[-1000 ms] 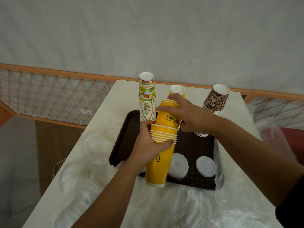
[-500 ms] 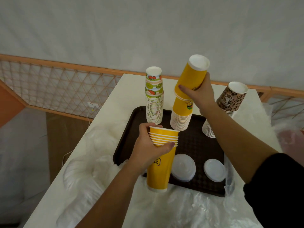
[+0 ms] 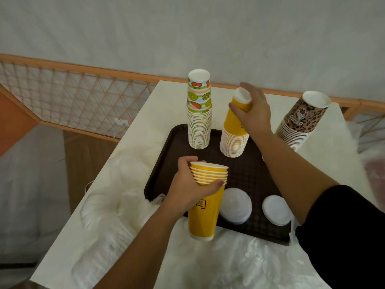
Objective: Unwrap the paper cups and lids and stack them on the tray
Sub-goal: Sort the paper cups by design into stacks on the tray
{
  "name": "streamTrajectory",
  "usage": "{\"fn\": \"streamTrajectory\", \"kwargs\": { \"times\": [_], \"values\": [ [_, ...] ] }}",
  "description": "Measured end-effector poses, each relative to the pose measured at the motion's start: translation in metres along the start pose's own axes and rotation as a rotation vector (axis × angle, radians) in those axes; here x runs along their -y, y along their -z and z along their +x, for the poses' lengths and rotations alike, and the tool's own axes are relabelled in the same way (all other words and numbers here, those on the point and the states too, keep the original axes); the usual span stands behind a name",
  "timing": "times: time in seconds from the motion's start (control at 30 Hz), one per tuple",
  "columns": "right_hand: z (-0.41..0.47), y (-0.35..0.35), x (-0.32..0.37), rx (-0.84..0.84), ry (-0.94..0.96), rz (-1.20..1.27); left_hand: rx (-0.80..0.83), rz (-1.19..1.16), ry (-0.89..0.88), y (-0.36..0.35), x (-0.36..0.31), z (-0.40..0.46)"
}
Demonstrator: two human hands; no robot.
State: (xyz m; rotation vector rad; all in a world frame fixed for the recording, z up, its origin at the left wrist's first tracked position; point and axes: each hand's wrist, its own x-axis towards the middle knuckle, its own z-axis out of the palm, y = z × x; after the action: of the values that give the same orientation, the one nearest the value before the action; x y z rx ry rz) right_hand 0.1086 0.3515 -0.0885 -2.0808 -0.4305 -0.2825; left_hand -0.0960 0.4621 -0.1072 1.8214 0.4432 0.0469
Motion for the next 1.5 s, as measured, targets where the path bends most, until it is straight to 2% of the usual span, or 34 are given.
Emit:
{"fn": "streamTrajectory", "kwargs": {
  "times": [0.07, 0.13, 0.17, 0.23, 0.27, 0.3, 0.37, 0.4, 0.47, 0.53, 0.67, 0.87, 0.93, 1.03, 1.13, 1.23, 1.3, 1.4, 1.5],
  "values": [
    [-0.001, 0.004, 0.0, 0.047, -0.016, -0.057, -0.002, 0.003, -0.001, -0.001, 0.001, -0.001],
    [-0.004, 0.012, 0.008, 0.035, 0.013, -0.28, -0.001, 0.001, -0.014, -0.003, 0.001, -0.003],
    [-0.009, 0.017, 0.016, -0.014, 0.068, -0.367, 0.005, -0.001, -0.021, -0.003, 0.0, -0.003],
    [-0.023, 0.028, 0.039, -0.064, 0.264, -0.328, 0.014, -0.006, -0.027, -0.004, -0.003, -0.005],
    [-0.032, 0.034, 0.051, 0.03, 0.343, -0.241, 0.016, -0.006, -0.029, -0.005, -0.004, -0.006],
    [-0.042, 0.04, 0.061, 0.201, 0.382, -0.176, 0.015, -0.005, -0.035, -0.005, -0.006, -0.008],
    [-0.064, 0.049, 0.072, 0.612, 0.382, -0.248, 0.008, -0.014, -0.053, -0.007, -0.008, -0.009],
    [-0.073, 0.052, 0.074, 0.745, 0.388, -0.325, 0.01, -0.022, -0.059, -0.009, -0.009, -0.01],
    [-0.085, 0.057, 0.073, 0.835, 0.417, -0.371, 0.032, -0.023, -0.065, -0.012, -0.013, -0.011],
    [-0.092, 0.061, 0.075, 0.843, 0.414, -0.359, 0.052, -0.009, -0.071, -0.014, -0.017, -0.012],
    [-0.094, 0.068, 0.077, 0.796, 0.402, -0.405, 0.057, -0.009, -0.078, -0.016, -0.024, -0.015],
    [-0.085, 0.092, 0.091, 0.537, 0.418, -0.442, 0.055, -0.002, -0.121, -0.015, -0.034, -0.023],
    [-0.079, 0.099, 0.085, 0.544, 0.422, -0.41, 0.047, 0.003, -0.135, -0.014, -0.037, -0.024],
    [-0.074, 0.099, 0.068, 0.576, 0.562, -0.569, 0.046, -0.019, -0.148, -0.011, -0.042, -0.024],
    [-0.076, 0.081, 0.045, 0.418, 0.718, -0.728, 0.071, -0.028, -0.16, -0.012, -0.045, -0.023],
    [-0.069, 0.065, 0.031, 0.291, 0.81, -0.637, 0.06, -0.033, -0.159, -0.013, -0.042, -0.022],
    [-0.055, 0.063, 0.033, 0.186, 0.674, -0.405, 0.035, -0.037, -0.163, -0.01, -0.037, -0.018],
    [-0.029, 0.061, 0.046, 0.009, 0.307, 0.032, 0.038, -0.019, -0.146, -0.007, -0.033, -0.014],
    [-0.006, 0.05, 0.049, -0.012, -0.002, 0.306, 0.047, -0.018, -0.136, -0.007, -0.029, -0.01]
  ]
}}
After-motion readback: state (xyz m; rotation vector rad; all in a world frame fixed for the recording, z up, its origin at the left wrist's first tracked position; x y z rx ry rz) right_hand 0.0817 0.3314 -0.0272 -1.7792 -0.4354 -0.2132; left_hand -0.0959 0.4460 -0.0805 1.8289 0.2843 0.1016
